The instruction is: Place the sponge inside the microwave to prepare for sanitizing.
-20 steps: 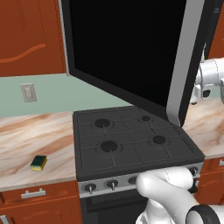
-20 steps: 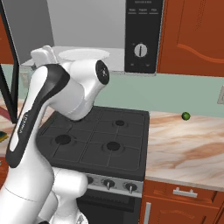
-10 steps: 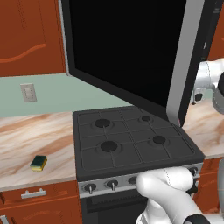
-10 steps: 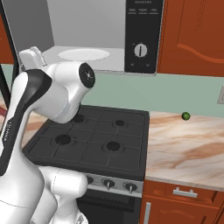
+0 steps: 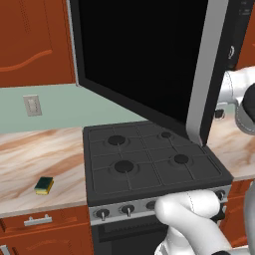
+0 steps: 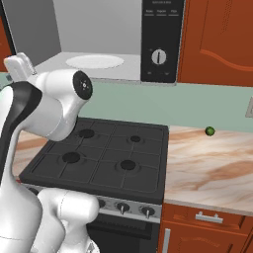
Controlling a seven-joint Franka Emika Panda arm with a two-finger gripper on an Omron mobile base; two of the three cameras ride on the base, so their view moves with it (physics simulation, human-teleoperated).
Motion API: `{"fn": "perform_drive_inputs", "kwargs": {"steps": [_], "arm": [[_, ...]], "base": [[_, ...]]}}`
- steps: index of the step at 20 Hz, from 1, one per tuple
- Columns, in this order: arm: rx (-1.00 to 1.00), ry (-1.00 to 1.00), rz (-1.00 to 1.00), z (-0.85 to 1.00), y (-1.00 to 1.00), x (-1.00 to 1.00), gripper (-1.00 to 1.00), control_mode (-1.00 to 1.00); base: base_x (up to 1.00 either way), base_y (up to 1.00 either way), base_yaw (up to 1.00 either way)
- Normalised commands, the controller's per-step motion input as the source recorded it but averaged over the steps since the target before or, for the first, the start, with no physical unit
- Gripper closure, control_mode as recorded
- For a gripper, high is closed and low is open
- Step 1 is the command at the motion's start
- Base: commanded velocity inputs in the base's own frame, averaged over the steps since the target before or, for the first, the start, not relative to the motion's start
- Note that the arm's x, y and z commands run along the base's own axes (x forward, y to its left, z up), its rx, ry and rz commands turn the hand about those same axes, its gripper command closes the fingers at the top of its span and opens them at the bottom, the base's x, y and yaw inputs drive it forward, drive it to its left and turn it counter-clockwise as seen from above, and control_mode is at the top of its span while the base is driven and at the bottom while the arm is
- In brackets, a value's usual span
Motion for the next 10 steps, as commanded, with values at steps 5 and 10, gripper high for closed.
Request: {"fn": "perform_drive_inputs", "kwargs": {"steps": [5,10], "arm": [[0.0,0.0,0.11,0.02,0.4,-0.33,-1.0,-1.0],[0.0,-0.01,0.1,0.0,0.48,-0.25,-1.0,-1.0]], "base": [[0.0,0.0,0.0],[0.0,0.0,0.0]]}}
